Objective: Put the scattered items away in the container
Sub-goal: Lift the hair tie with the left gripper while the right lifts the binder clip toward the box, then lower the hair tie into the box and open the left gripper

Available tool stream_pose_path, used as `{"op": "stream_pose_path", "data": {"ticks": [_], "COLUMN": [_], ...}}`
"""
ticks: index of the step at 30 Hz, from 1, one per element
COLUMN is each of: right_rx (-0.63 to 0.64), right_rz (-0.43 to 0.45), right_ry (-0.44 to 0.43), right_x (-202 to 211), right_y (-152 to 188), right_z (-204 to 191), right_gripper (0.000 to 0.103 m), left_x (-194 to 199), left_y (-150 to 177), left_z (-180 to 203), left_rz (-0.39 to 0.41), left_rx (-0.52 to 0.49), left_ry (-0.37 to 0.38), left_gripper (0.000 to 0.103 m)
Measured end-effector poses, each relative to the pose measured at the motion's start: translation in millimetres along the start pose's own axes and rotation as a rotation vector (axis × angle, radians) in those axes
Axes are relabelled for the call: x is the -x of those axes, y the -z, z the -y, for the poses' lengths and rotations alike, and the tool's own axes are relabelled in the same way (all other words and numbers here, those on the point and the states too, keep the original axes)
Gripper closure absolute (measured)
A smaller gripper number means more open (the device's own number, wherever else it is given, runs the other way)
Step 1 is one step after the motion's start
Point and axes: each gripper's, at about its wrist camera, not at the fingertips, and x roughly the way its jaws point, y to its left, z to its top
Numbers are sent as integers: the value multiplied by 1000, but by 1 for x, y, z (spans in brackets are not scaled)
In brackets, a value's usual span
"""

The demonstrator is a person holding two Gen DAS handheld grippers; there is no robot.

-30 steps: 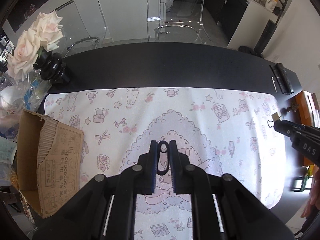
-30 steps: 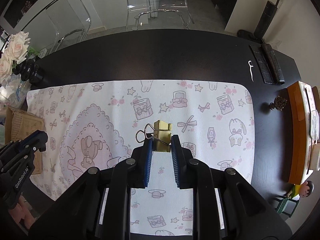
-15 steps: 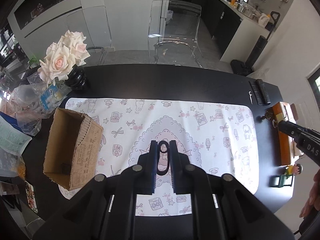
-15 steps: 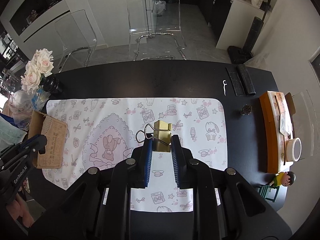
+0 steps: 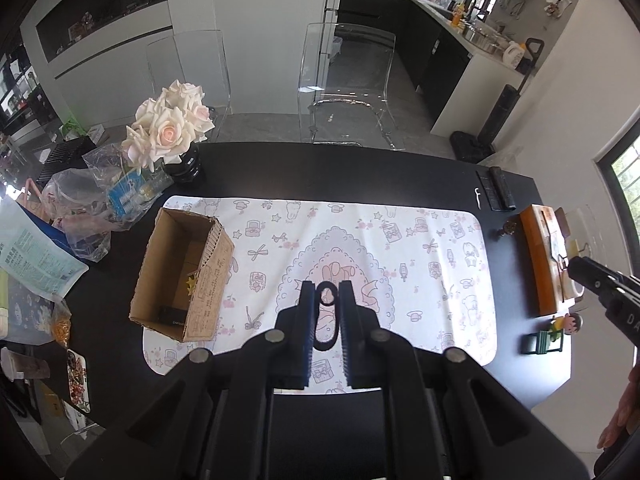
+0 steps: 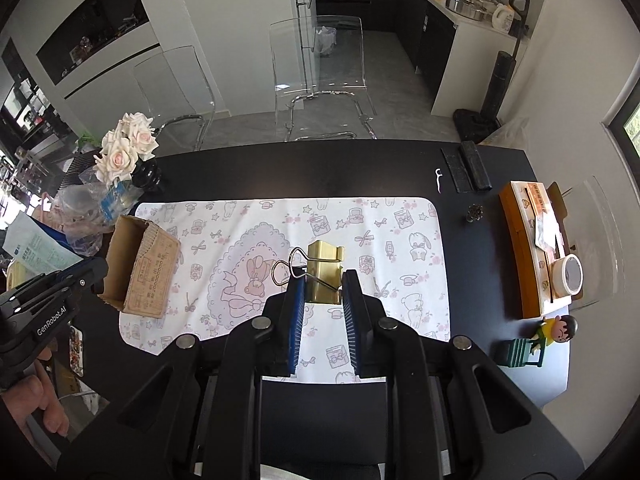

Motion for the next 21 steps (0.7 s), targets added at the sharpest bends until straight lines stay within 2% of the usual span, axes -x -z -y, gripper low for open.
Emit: {"op": "stream_pose_path", "data": {"ticks": [9, 21], "right_rx": [13, 69], "right_rz": [26, 32], "right_ry": [-8, -32], "right_x": [27, 33], "right_y": [18, 21], "right_z": [-31, -65], "right_gripper": [84, 84], "left_x": [22, 33], "left_y": [18, 29], "left_z": [-19, -43], "left_rz": [16, 26], "left_rx": [3, 23], "left_ry": [5, -7], "left_gripper": [91, 91]}}
